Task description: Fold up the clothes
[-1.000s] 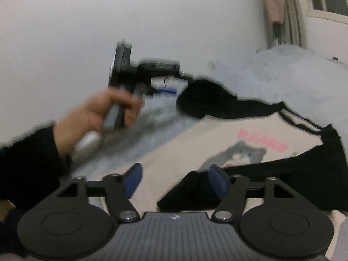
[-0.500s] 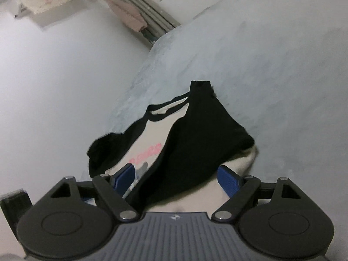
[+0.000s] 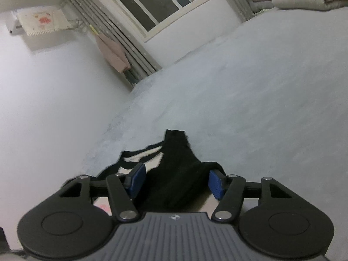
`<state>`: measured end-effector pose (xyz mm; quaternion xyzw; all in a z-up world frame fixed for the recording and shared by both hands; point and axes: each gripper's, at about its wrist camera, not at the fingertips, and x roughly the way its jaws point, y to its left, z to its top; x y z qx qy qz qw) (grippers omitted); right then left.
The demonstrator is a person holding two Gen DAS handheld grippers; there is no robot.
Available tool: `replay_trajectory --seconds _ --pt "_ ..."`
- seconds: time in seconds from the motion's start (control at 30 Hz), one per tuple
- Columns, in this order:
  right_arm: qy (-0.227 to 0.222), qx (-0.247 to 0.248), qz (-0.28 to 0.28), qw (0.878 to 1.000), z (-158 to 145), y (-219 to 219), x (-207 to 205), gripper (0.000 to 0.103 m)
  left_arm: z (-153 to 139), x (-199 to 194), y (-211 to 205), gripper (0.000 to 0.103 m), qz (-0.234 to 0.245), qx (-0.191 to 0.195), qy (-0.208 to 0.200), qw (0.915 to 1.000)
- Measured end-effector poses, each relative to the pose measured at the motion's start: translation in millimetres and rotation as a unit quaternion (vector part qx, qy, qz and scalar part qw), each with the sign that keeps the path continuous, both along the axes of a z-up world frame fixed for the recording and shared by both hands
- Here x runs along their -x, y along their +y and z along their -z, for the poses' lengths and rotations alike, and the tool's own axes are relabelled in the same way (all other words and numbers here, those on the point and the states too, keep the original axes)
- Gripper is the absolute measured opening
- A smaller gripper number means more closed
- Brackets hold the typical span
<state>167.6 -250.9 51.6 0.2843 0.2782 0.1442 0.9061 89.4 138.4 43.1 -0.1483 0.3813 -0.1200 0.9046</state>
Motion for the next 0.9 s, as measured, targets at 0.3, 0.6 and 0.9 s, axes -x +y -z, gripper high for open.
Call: replay_trajectory --seconds 0.3,0.6,0.9 --pt "0.050 0.025 0.004 0.998 13.2 -6.2 -3.8 0.061 -1.3 12.6 -18.9 0.101 0.069 0.001 -0.012 0.9975" --pt "0.028 0.078 -0.010 0.997 4.7 -0.8 1.1 0.059 25.1 21.4 -79.0 0.034 0.122 -0.147 -0.013 0.9815" --pt "0.032 0.115 -0.022 0.993 16.1 4.3 -8.3 0.057 -29.6 35.9 47.6 0.020 -0.011 0.099 -0.056 0.9934"
